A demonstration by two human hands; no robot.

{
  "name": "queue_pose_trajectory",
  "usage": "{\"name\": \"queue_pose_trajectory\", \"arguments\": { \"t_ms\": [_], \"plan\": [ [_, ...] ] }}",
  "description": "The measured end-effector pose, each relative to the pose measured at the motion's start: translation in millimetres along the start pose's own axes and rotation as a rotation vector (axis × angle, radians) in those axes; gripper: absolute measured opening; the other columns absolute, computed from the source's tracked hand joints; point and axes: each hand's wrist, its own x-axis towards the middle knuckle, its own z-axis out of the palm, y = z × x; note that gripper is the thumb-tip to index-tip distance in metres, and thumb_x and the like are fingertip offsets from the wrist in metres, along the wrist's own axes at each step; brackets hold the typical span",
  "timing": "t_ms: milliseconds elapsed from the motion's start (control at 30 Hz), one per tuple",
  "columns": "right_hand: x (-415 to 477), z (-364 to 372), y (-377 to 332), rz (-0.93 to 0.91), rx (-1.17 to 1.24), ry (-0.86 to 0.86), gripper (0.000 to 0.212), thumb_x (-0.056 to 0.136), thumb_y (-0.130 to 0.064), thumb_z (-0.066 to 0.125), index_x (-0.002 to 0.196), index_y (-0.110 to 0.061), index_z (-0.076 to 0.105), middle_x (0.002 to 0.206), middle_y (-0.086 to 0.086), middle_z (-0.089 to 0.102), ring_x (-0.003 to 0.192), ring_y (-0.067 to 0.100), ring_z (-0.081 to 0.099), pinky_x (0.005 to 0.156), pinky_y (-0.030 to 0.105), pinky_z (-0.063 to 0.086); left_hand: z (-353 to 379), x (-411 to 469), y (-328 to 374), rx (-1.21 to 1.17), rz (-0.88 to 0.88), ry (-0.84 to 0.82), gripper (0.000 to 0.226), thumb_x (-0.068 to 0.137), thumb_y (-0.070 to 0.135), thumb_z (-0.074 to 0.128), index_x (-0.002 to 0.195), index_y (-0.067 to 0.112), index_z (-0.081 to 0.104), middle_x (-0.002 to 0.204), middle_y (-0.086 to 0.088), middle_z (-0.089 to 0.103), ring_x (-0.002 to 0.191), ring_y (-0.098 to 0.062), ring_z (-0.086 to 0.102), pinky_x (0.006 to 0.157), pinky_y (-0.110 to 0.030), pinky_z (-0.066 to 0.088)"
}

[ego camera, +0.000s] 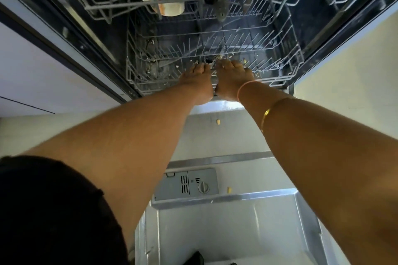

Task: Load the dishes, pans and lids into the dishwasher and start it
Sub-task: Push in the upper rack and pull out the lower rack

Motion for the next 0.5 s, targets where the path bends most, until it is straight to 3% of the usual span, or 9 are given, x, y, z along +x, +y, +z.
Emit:
{"name": "queue_pose_trajectory", "arguments": {
  "t_ms": [133, 267, 500],
  "plan": [
    [-22.8, 8.0, -6.1, 0.033, 0.038, -0.047, 0.063, 0.089, -0.024, 0.052, 0.146, -0.015, 0.028, 0.155, 0.009, 0.018, 0.141, 0.034, 0.018, 0.112, 0.048, 0.024, 9.4, -23.3, 4.4, -0.064, 0.002, -0.049, 0.067, 0.091, 0.012, 0.048, 0.150, 0.015, 0.015, 0.156, -0.011, 0.012, 0.141, -0.033, 0.019, 0.115, -0.039, 0.022],
    [-69.2, 32.3, -9.8, 0.005, 0.014, 0.020, 0.057, 0.088, -0.028, 0.049, 0.141, -0.015, 0.033, 0.145, 0.010, 0.033, 0.135, 0.031, 0.026, 0.111, 0.042, 0.026, 28.7, -59.4, 17.9, -0.047, 0.009, -0.065, 0.066, 0.090, 0.017, 0.050, 0.147, 0.010, 0.018, 0.153, -0.015, 0.016, 0.140, -0.033, 0.019, 0.116, -0.038, 0.018],
    [-161.6, 79.1, -20.1, 0.060, 0.084, -0.076, 0.040, 0.091, -0.023, 0.043, 0.129, -0.011, 0.045, 0.132, 0.009, 0.050, 0.125, 0.030, 0.042, 0.105, 0.042, 0.029, 73.2, -145.6, 40.9, -0.073, 0.019, -0.245, 0.052, 0.092, 0.018, 0.048, 0.140, 0.010, 0.029, 0.142, -0.014, 0.030, 0.126, -0.033, 0.038, 0.105, -0.036, 0.030]
  ]
}}
